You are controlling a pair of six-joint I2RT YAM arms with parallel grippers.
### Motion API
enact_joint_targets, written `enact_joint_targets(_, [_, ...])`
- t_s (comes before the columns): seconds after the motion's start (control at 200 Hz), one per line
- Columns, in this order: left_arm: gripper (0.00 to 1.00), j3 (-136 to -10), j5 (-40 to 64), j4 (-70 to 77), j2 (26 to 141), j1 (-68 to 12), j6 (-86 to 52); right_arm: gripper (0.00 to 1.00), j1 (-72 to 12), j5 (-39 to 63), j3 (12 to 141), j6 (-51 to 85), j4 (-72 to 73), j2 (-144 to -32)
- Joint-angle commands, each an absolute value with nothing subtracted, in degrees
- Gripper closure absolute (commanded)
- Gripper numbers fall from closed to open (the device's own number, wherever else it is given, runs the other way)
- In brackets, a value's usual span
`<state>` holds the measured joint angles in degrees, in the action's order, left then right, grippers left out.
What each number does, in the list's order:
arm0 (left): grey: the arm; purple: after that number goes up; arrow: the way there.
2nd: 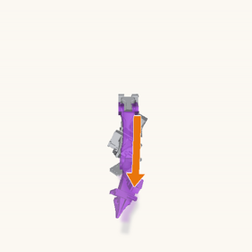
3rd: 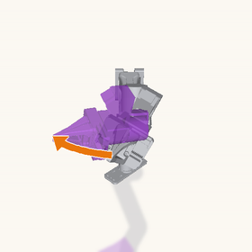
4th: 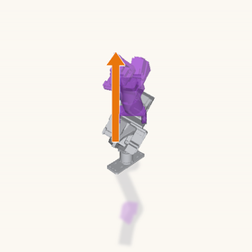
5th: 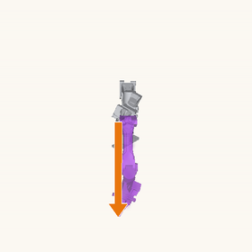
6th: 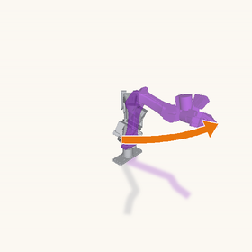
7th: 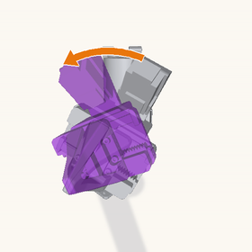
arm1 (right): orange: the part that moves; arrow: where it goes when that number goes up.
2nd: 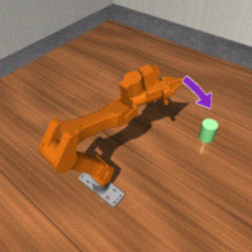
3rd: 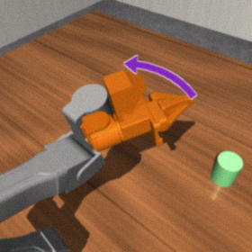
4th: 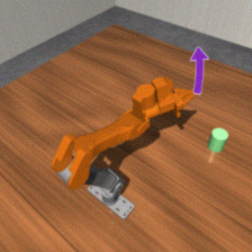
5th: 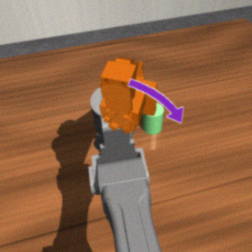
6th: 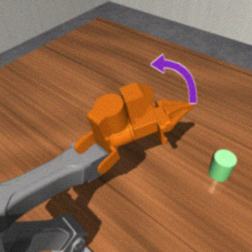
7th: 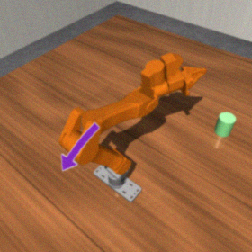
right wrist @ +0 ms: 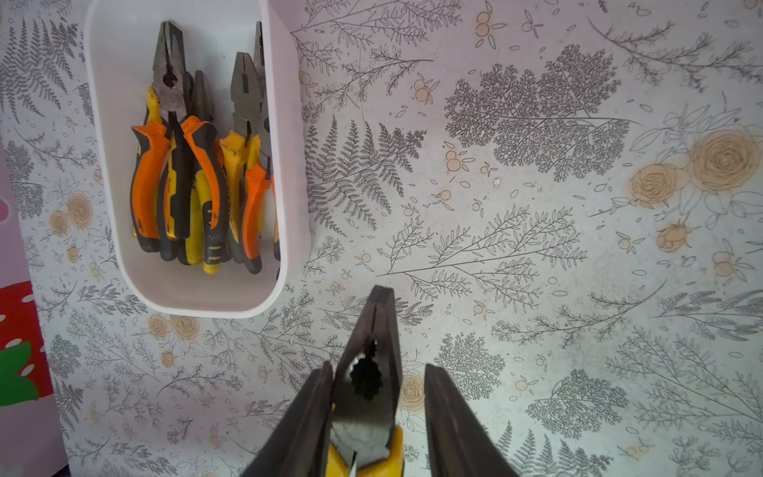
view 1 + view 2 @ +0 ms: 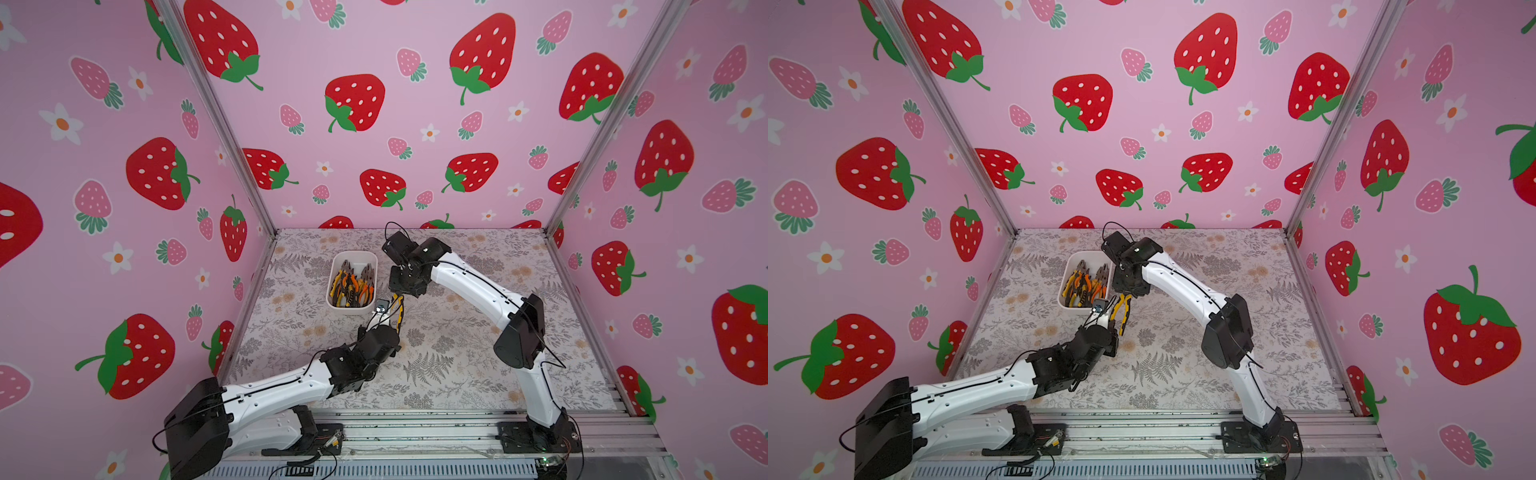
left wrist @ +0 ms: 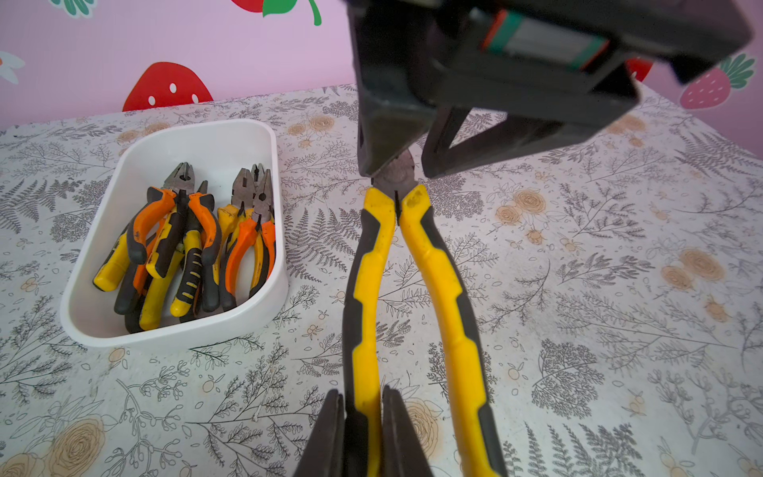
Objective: Take the pliers out of the storage box
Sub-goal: Place the pliers at the center of the board.
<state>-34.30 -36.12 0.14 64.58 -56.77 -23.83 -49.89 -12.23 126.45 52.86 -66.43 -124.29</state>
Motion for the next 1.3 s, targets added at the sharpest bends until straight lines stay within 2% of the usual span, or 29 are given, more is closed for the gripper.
enact_joint_targets(0.0, [1.00, -34.8, -39.8, 4.8, 64.8, -57.0, -24.0, 0.59, -50.4, -12.2, 126.0, 54.6, -68.8, -123.7])
enact_joint_targets(0.28, [1.00, -36.2, -39.8, 5.1, 66.7, -57.3, -23.3, 0.63, -50.7, -11.6, 125.3, 55.4, -68.6, -123.7])
enact_joint_targets(0.565, [1.00, -36.6, -39.8, 5.5, 67.1, -57.4, -23.0, 0.63, -50.7, -10.6, 124.6, 55.5, -67.9, -124.3])
enact_joint_targets(0.645, [1.00, -36.6, -39.7, 5.5, 67.2, -57.4, -22.9, 0.61, -50.8, -10.5, 124.4, 55.4, -67.4, -124.0])
enact_joint_targets(0.725, [1.00, -36.7, -39.5, 5.4, 67.3, -57.4, -22.9, 0.54, -51.0, -10.6, 123.2, 55.1, -65.8, -123.0])
enact_joint_targets(0.795, [1.00, -36.5, -39.4, 5.4, 67.4, -57.4, -23.1, 0.53, -51.0, -10.6, 122.1, 55.0, -64.9, -122.3])
enact_joint_targets(1.04, [1.00, -36.6, -39.4, 5.3, 67.0, -57.4, -23.0, 0.60, -51.1, -9.2, 121.9, 55.3, -64.5, -123.4])
enact_joint_targets(1.296, [1.00, -36.3, -39.2, 5.9, 66.3, -57.4, -22.7, 0.59, -51.2, -8.5, 121.9, 55.3, -63.8, -124.2])
